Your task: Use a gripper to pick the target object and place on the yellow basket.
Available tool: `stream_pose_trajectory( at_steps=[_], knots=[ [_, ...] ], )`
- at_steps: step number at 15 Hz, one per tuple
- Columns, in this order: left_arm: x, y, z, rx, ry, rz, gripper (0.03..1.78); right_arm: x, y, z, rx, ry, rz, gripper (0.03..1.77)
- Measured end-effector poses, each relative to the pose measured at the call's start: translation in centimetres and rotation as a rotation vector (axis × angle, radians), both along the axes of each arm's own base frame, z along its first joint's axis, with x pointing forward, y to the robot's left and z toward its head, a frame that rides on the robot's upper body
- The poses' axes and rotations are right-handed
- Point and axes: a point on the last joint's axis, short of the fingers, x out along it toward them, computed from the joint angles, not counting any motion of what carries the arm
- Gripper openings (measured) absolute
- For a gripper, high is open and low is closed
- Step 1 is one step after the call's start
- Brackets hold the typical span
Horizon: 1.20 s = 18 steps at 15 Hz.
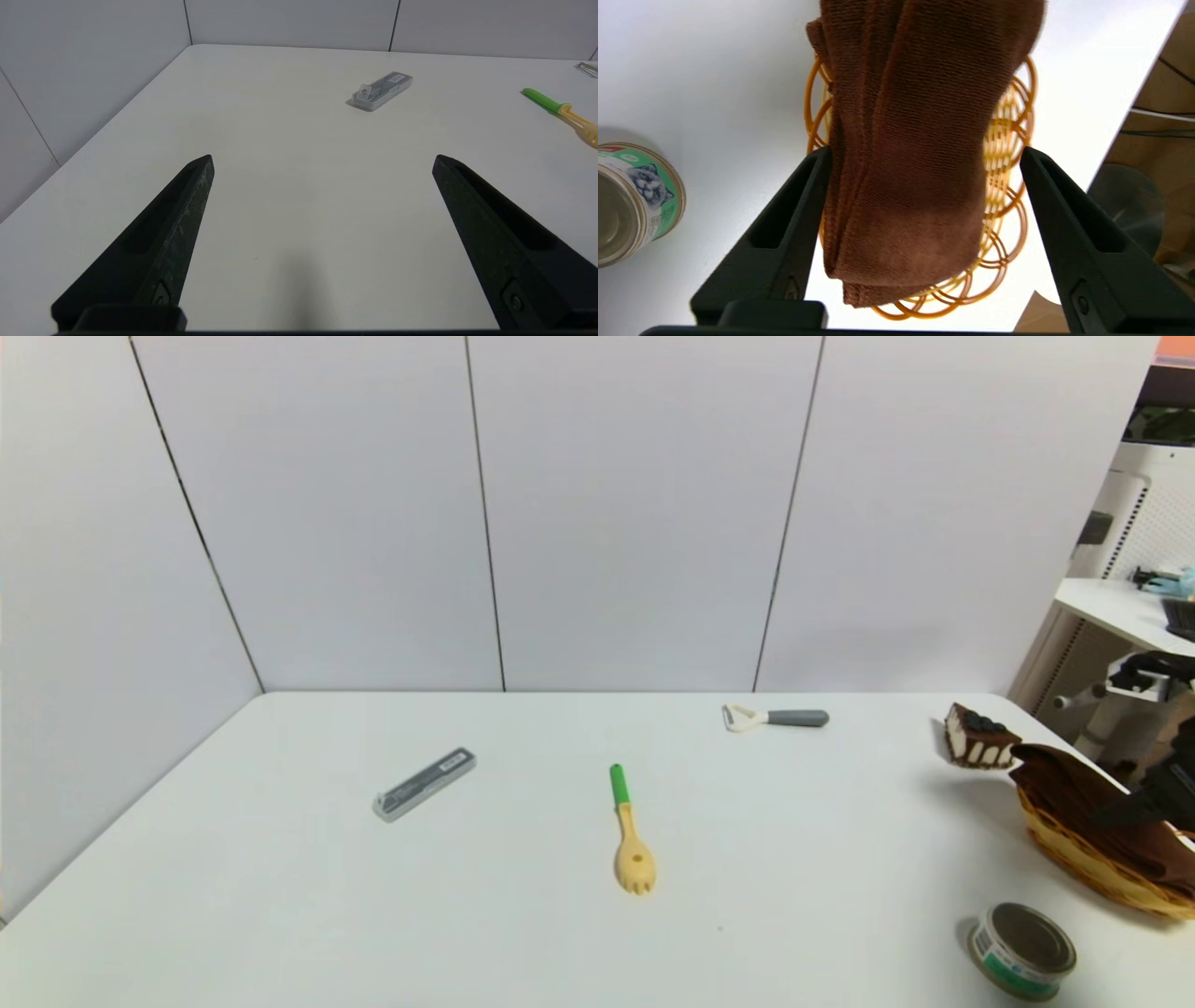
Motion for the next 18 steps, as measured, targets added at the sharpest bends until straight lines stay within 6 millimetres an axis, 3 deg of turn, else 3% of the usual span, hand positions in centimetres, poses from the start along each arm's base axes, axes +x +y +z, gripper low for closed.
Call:
stream_pose_trajectory(
  at_steps=[2,5,9,11,14,18],
  knots=[
    [0.0,0.0,0.0,0.000,0.000,0.000,1.69,-0.9,0.2,1.4,-0.019,-0.038,-0.015,1.48],
    [0.0,0.0,0.0,0.000,0.000,0.000,1.69,-4.0,1.8,4.4,-0.028,-0.123,-0.086,1.55],
    [0.0,0.0,0.0,0.000,0.000,0.000,1.69,-11.9,7.2,6.8,0.056,-0.297,-0.249,1.62],
    [0.0,0.0,0.0,0.000,0.000,-0.001,1.69,-16.1,9.6,5.5,0.111,-0.396,-0.318,1.64],
    [0.0,0.0,0.0,0.000,0.000,0.000,1.69,-21.4,12.3,1.2,0.176,-0.613,-0.360,1.66],
    [0.0,0.0,0.0,0.000,0.000,0.000,1.69,-25.8,14.0,-4.7,0.243,-0.938,-0.327,1.68]
  ],
)
